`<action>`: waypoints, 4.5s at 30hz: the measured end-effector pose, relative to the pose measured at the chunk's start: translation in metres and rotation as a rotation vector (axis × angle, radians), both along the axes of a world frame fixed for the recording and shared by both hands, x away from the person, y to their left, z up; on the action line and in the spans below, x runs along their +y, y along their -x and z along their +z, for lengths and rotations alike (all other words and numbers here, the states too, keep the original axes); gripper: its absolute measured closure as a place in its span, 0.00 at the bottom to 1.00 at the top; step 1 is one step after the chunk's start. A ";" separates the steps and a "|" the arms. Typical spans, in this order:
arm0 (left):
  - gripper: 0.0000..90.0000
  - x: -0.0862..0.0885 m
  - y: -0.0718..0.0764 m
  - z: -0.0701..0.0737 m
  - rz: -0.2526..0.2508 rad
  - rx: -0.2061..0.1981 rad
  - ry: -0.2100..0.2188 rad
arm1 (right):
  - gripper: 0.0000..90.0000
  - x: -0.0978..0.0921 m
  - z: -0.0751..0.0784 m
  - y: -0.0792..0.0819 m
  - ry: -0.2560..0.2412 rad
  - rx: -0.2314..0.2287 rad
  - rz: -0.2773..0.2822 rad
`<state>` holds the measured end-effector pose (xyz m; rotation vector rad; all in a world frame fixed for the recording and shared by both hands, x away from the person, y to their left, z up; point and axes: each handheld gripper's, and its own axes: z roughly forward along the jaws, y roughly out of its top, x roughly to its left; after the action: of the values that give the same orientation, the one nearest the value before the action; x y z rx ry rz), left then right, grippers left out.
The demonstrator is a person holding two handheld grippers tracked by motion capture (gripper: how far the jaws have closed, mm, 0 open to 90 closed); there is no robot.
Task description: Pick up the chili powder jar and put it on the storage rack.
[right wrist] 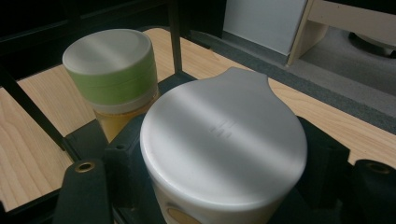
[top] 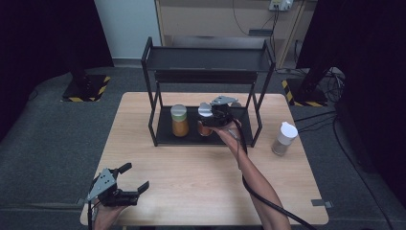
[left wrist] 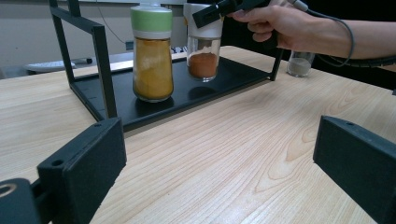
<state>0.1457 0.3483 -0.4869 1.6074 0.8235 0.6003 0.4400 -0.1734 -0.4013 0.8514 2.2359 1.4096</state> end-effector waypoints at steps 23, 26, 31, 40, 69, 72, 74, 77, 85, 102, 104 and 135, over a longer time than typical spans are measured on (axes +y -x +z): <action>0.02 0.001 0.000 -0.001 -0.001 -0.003 0.005 | 0.34 0.006 -0.013 -0.004 -0.001 0.009 -0.009; 0.02 0.001 0.000 -0.001 0.000 -0.002 0.005 | 0.34 0.004 -0.015 -0.004 -0.010 0.005 -0.010; 0.02 0.001 0.000 -0.001 -0.001 -0.002 0.005 | 0.29 0.002 -0.017 0.001 -0.020 -0.028 0.003; 0.02 0.000 0.000 -0.001 0.000 -0.004 0.003 | 0.18 -0.011 -0.008 0.005 -0.070 -0.037 -0.011; 0.02 -0.001 0.000 0.000 0.000 -0.003 -0.003 | 0.13 -0.041 0.062 0.067 -0.118 -0.195 0.114; 0.02 -0.001 0.000 0.000 0.000 -0.002 -0.003 | 0.13 -0.049 0.066 0.078 -0.116 -0.212 0.122; 0.02 -0.001 0.000 0.000 0.001 -0.001 -0.004 | 0.13 -0.054 0.068 0.085 -0.124 -0.219 0.130; 0.02 -0.002 0.000 0.000 0.002 -0.002 -0.005 | 0.13 -0.061 0.069 0.096 -0.134 -0.228 0.143; 0.02 -0.001 0.000 0.000 0.002 -0.002 -0.004 | 0.12 -0.081 0.072 0.128 -0.140 -0.218 0.128; 0.02 -0.003 0.000 0.001 0.001 -0.003 -0.009 | 0.09 -0.142 0.059 0.204 -0.169 -0.227 0.095; 0.02 -0.003 0.000 0.001 0.000 -0.004 -0.011 | 0.09 -0.147 0.054 0.214 -0.168 -0.228 0.098; 0.01 -0.002 0.002 0.000 -0.010 -0.023 0.006 | 0.08 -0.221 -0.003 0.290 -0.139 -0.187 -0.123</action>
<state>0.1437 0.3465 -0.4871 1.5961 0.7995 0.6078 0.1496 -0.3941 -0.4043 0.8473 1.9332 1.5324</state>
